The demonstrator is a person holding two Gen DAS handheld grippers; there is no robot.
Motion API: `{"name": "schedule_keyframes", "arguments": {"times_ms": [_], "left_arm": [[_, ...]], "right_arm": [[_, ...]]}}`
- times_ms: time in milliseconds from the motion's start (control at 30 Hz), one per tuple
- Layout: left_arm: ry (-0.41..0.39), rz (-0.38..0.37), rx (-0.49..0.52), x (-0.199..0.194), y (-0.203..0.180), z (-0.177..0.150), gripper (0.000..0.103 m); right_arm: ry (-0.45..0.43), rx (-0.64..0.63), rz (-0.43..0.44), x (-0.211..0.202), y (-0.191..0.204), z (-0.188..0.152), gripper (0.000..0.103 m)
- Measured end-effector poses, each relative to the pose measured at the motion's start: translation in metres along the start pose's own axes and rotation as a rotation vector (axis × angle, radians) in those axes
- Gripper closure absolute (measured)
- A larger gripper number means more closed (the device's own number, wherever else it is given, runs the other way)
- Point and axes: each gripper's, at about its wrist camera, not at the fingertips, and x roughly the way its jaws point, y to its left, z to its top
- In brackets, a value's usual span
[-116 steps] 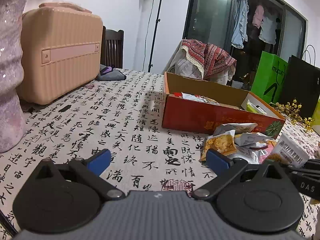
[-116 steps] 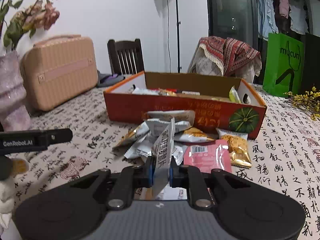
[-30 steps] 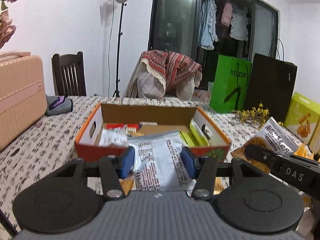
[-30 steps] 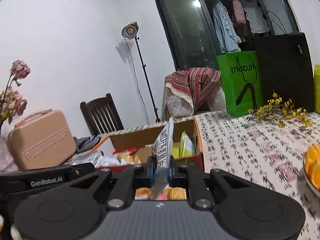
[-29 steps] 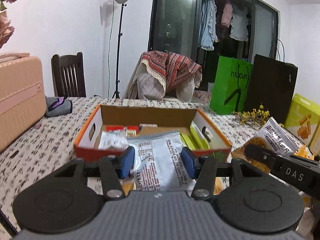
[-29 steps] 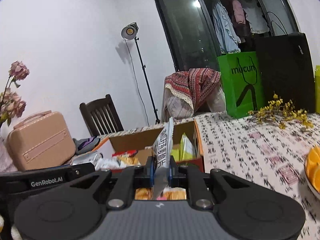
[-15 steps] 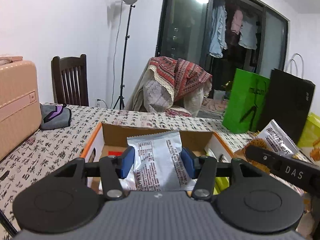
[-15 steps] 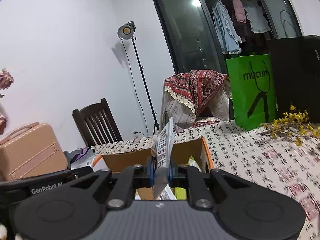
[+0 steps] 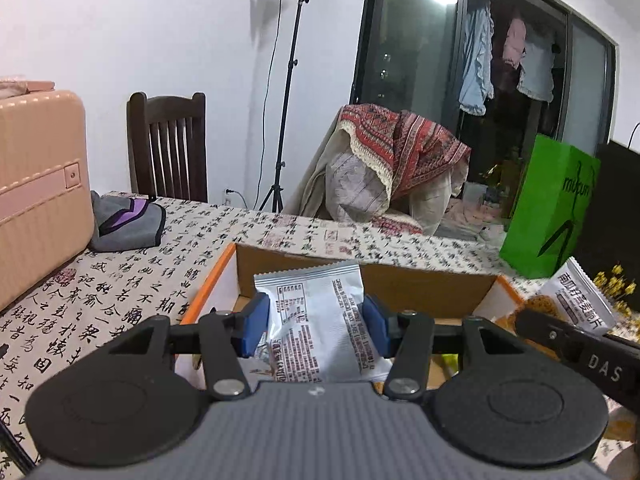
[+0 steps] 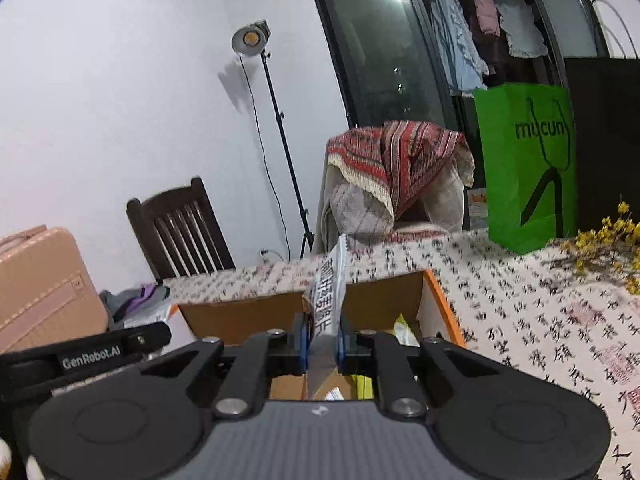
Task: Organize snacks
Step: 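Carry both white packets over the cardboard box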
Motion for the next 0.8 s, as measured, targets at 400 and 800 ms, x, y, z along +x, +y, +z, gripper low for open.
{"name": "schedule_keyframes", "arguments": {"times_ms": [400, 800], "left_arm": [[-0.002, 0.008, 0.01, 0.01, 0.007, -0.01, 0.05], [0.004, 0.003, 0.009, 0.009, 0.007, -0.011, 0.049]], "right_arm": [[0.02, -0.036, -0.007, 0.007, -0.002, -0.013, 0.09], [0.032, -0.03, -0.012, 0.012, -0.005, -0.014, 0.09]]}}
